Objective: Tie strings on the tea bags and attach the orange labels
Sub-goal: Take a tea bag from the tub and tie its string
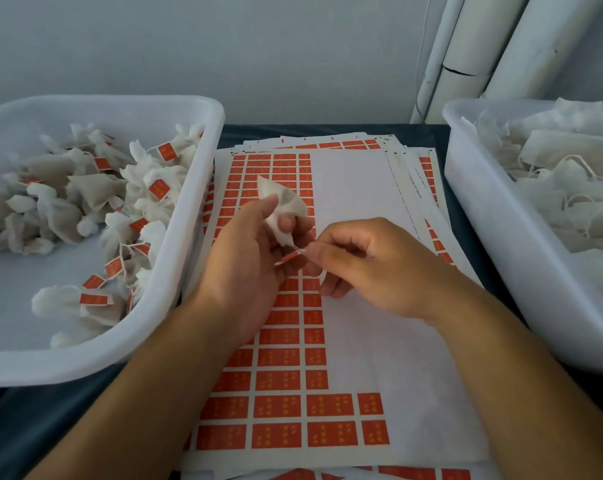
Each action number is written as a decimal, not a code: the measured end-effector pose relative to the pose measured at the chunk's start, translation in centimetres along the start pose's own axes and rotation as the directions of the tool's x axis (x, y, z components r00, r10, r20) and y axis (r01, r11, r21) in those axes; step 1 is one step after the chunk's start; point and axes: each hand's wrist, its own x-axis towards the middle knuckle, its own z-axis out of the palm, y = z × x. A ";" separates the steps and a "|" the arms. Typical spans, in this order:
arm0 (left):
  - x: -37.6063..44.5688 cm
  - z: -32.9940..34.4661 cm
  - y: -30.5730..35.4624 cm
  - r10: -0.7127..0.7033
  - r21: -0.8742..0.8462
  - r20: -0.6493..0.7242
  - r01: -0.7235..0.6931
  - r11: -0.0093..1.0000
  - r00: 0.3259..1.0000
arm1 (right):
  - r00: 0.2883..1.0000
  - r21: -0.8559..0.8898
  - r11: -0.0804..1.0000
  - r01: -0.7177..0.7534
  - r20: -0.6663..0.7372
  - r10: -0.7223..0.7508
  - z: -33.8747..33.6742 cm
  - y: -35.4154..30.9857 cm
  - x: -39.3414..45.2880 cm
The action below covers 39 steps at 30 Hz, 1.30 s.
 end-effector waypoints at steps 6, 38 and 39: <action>-0.9 0.3 -0.2 0.055 0.611 -0.017 -0.033 0.791 0.998 | 0.986 0.121 0.990 -0.073 -0.143 0.090 -0.9 0.1 0.0; -0.6 0.0 -1.5 0.160 0.745 0.440 -0.459 0.484 0.883 | 0.988 0.039 0.990 0.135 -0.082 -0.132 -2.1 0.0 -0.7; -0.6 0.0 -1.4 0.153 0.752 0.423 -0.440 0.490 0.893 | 0.990 0.013 0.992 0.122 -0.079 -0.121 -2.1 0.2 -0.6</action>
